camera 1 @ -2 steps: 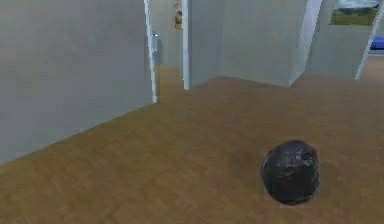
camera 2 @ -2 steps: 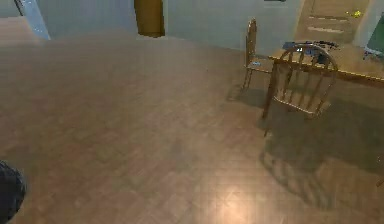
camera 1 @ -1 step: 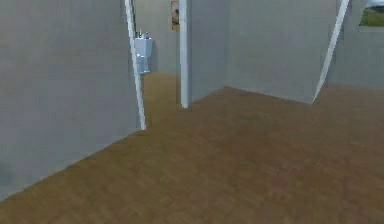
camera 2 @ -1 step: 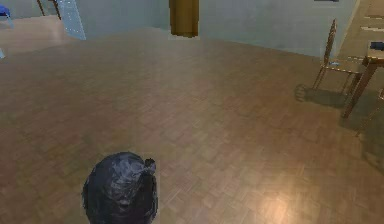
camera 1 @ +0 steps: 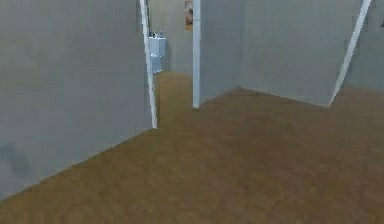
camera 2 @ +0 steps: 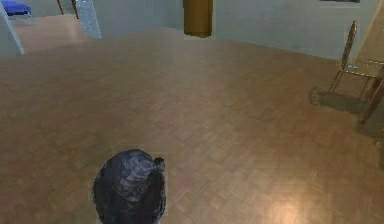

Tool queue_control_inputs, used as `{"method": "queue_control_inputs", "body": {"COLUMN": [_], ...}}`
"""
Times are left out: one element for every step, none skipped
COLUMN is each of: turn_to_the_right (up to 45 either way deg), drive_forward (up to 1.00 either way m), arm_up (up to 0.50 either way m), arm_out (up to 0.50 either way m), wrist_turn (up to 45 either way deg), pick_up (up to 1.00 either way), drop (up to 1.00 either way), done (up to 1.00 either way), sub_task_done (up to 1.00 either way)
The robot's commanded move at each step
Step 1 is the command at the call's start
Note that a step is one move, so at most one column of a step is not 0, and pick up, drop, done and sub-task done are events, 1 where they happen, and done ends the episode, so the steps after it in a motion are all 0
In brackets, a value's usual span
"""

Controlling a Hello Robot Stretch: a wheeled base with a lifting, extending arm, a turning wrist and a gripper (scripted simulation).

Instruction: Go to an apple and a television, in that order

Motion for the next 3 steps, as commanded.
{"method": "queue_control_inputs", "body": {"turn_to_the_right": [0.0,0.0,0.0], "drive_forward": [1.0,1.0,0.75], "arm_up": [0.0,0.0,0.0], "arm_out": [0.0,0.0,0.0], "wrist_turn": [0.0,0.0,0.0], "pick_up": [0.0,0.0,0.0], "drop": [0.0,0.0,0.0], "done": [0.0,0.0,0.0], "sub_task_done": [0.0,0.0,0.0]}}
